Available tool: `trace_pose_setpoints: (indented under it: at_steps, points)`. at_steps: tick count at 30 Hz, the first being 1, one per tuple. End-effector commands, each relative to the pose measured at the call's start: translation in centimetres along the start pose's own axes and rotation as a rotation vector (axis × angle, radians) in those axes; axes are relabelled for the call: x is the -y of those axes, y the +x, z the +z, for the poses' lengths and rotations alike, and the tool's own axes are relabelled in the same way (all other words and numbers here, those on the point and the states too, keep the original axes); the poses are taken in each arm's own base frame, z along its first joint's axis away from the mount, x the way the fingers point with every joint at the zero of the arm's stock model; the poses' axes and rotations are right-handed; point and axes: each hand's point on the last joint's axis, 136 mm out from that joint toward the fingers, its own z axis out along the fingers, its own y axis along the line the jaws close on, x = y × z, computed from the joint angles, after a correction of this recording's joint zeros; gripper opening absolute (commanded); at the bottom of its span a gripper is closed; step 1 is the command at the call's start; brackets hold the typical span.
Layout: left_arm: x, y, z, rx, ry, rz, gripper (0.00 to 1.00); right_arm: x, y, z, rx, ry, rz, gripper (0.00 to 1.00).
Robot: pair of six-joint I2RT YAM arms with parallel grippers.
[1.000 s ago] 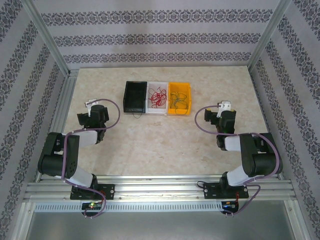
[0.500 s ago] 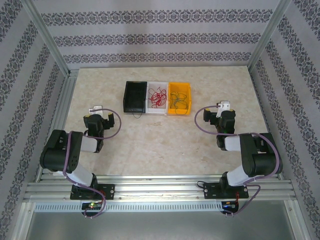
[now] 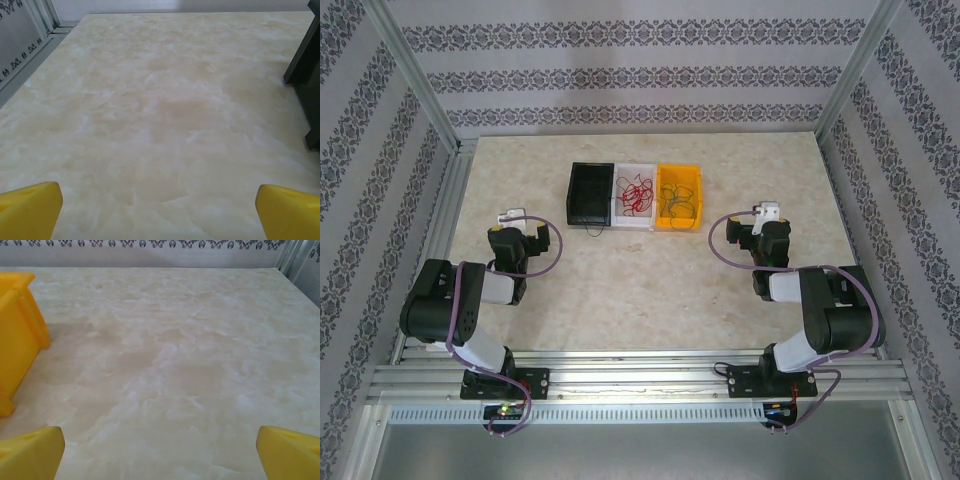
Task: Untangle the cables
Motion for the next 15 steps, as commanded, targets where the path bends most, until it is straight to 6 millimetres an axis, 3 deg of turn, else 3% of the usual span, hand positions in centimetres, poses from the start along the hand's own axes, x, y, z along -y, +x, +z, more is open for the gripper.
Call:
trace_pose_setpoints:
  at_steps: [1,15]
  points:
    - [-0.13,-1.53,0.14,0.057,0.002,-0.003,0.99,-0.25,-1.54,0.07,0.046,-0.016,0.013,0.98]
    - [-0.18,-1.57,0.16,0.057,0.001,-0.003,0.99,-0.26,-1.48,0.14,0.042,-0.034,0.017,0.98]
